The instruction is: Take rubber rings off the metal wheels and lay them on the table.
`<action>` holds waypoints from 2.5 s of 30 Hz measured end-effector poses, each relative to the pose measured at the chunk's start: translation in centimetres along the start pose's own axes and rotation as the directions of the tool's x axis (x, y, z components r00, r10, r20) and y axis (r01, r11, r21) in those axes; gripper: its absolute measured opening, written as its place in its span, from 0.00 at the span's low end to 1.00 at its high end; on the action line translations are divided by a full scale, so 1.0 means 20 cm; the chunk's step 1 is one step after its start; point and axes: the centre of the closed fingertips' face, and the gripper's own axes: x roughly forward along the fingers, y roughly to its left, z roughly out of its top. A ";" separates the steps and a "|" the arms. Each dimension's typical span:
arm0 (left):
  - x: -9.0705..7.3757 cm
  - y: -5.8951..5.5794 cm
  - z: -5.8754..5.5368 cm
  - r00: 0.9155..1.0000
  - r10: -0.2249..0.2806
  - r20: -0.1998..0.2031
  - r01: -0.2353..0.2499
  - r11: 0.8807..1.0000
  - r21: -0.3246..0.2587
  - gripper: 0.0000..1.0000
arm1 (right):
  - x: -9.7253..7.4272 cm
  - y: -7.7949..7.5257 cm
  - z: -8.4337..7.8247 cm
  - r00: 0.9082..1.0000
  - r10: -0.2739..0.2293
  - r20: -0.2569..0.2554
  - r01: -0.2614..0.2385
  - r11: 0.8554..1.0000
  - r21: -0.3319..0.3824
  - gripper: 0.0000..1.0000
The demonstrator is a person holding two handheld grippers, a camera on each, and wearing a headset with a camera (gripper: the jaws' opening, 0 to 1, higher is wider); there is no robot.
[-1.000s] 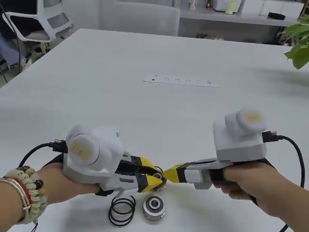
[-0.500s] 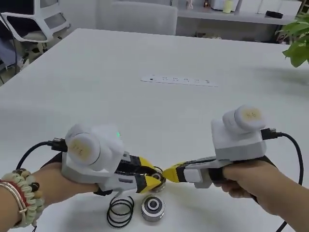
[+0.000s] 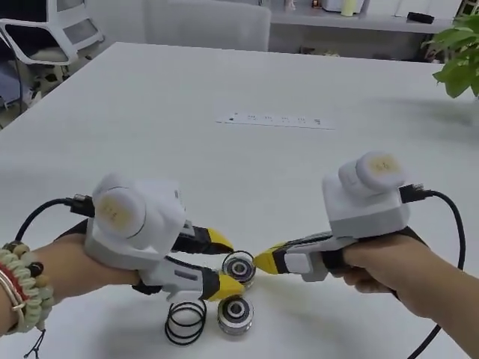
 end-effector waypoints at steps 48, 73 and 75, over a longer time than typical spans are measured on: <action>-0.73 -0.12 -0.05 0.965 0.263 0.004 -0.260 0.958 -0.123 0.86 | -0.15 0.14 0.27 0.986 0.052 0.159 -0.042 0.997 -0.065 0.00; -0.76 -0.23 -0.14 0.956 0.293 -0.031 -0.293 0.934 -0.205 0.88 | -0.18 0.36 0.37 0.968 0.151 0.202 -0.127 0.983 -0.130 0.00; -0.76 -0.23 -0.15 0.956 0.293 -0.029 -0.292 0.933 -0.210 0.88 | -0.17 0.38 0.36 0.968 0.161 0.193 -0.134 0.980 -0.143 0.00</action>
